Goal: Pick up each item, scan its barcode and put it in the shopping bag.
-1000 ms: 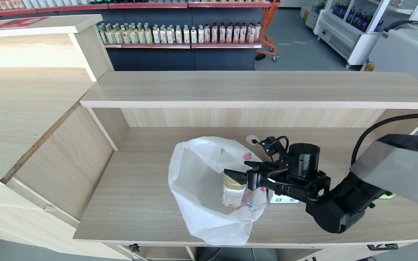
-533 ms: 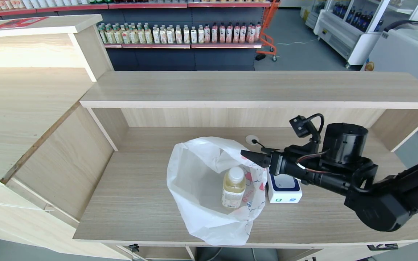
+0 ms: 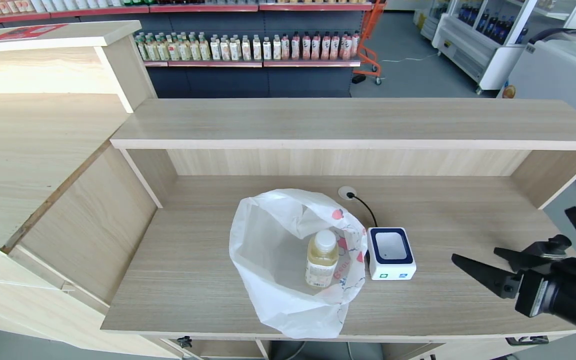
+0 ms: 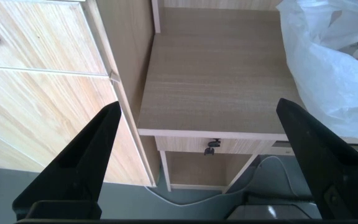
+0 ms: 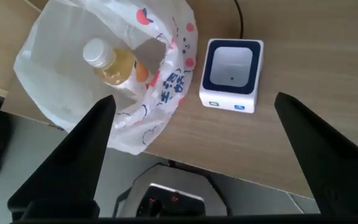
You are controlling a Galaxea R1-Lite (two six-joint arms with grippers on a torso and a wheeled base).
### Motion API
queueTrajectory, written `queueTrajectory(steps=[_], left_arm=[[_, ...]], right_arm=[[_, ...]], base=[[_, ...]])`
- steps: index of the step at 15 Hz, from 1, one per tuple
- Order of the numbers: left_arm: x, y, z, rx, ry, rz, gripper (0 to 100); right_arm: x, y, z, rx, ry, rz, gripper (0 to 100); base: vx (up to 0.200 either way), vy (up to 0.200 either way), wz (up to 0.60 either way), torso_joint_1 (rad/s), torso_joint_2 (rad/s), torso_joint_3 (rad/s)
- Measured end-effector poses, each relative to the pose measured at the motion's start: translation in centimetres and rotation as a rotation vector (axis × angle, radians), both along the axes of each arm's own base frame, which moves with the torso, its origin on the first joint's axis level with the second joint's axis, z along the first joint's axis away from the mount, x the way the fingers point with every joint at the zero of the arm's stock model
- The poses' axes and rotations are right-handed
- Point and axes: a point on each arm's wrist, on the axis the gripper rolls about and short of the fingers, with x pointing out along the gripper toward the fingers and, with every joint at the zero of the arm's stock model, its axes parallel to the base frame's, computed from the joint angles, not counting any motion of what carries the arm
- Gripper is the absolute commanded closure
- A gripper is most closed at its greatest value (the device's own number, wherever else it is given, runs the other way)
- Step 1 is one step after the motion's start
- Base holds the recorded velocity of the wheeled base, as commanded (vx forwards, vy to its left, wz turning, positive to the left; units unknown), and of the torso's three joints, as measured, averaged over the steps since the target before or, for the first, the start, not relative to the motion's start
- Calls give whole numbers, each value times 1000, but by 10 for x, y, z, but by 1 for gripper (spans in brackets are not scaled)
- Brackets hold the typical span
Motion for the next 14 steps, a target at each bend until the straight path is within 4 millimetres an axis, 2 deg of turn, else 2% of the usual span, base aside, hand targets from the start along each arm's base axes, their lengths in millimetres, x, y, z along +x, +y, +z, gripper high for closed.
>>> queueTrajectory(steps=[4, 7, 9, 14], left_arm=[[0, 0, 0, 0, 0, 0, 0], [0, 0, 0, 0, 0, 0, 0], [0, 0, 0, 0, 0, 0, 0], [0, 0, 0, -3, 0, 0, 0]], right_arm=[[-96, -30, -24, -53, -55, -174, 0], [-143, -36, -55, -116, -134, -268, 0], [-158, -37, -75, -161, -158, -340, 0], [-167, -37, -80, -146, -257, -366, 0]], base=[[0, 0, 0, 0, 0, 0], [0, 0, 0, 0, 0, 0], [0, 0, 0, 0, 0, 0], [0, 0, 0, 0, 0, 0]])
